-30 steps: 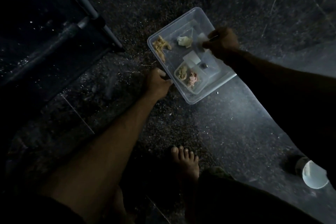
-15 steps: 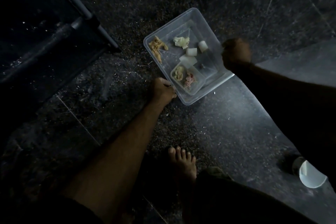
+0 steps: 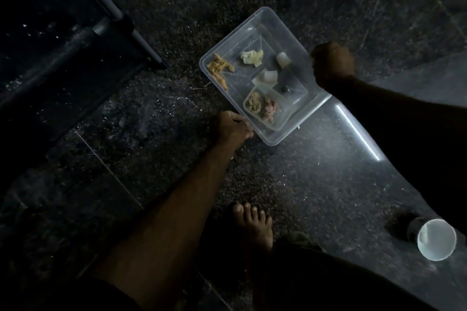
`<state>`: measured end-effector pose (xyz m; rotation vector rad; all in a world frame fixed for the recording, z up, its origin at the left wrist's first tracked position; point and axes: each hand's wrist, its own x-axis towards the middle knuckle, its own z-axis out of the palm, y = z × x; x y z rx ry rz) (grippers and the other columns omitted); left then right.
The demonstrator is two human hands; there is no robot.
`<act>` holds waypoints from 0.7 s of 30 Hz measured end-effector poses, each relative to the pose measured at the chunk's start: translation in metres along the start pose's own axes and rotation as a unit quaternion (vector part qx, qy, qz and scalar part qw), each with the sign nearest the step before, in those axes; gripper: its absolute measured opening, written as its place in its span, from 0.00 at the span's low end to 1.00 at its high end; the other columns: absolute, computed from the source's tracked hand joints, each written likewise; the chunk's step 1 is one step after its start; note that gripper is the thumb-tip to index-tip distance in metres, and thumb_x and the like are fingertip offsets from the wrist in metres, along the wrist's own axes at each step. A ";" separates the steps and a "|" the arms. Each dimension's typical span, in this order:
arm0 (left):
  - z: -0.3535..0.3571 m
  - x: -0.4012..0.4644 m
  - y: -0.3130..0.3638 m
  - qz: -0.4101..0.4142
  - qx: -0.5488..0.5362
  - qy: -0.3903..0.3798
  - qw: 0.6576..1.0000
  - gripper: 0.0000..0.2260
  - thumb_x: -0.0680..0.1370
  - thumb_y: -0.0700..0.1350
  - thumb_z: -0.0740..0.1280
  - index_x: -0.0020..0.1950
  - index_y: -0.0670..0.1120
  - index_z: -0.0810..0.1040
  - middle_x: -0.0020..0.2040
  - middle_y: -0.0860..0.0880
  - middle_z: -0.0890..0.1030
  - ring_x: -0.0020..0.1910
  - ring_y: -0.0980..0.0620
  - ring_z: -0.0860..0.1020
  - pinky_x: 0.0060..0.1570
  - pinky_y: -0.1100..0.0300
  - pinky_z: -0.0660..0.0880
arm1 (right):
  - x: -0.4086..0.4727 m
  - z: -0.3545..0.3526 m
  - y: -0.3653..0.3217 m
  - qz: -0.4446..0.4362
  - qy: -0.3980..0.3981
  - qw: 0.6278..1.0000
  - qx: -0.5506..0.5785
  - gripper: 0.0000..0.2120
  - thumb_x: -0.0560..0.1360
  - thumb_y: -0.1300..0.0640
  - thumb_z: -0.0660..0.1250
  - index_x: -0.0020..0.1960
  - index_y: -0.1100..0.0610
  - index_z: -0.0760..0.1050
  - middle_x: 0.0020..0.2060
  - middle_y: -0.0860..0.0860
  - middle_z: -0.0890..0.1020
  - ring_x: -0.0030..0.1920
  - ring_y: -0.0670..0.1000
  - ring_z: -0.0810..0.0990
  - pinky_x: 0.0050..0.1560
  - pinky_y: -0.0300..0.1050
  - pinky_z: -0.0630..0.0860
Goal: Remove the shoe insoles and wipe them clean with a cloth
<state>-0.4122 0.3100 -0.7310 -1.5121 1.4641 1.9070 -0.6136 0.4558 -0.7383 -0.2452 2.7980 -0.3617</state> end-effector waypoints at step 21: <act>-0.032 0.004 0.003 0.037 0.148 0.040 0.987 0.06 0.77 0.43 0.69 0.49 0.45 0.73 0.47 0.43 0.82 0.43 0.47 0.81 0.39 0.57 0.78 | -0.024 -0.023 -0.020 -0.003 -0.023 1.000 -0.007 0.13 0.77 0.65 0.62 0.60 0.59 0.76 0.55 0.61 0.80 0.55 0.61 0.80 0.55 0.54 0.78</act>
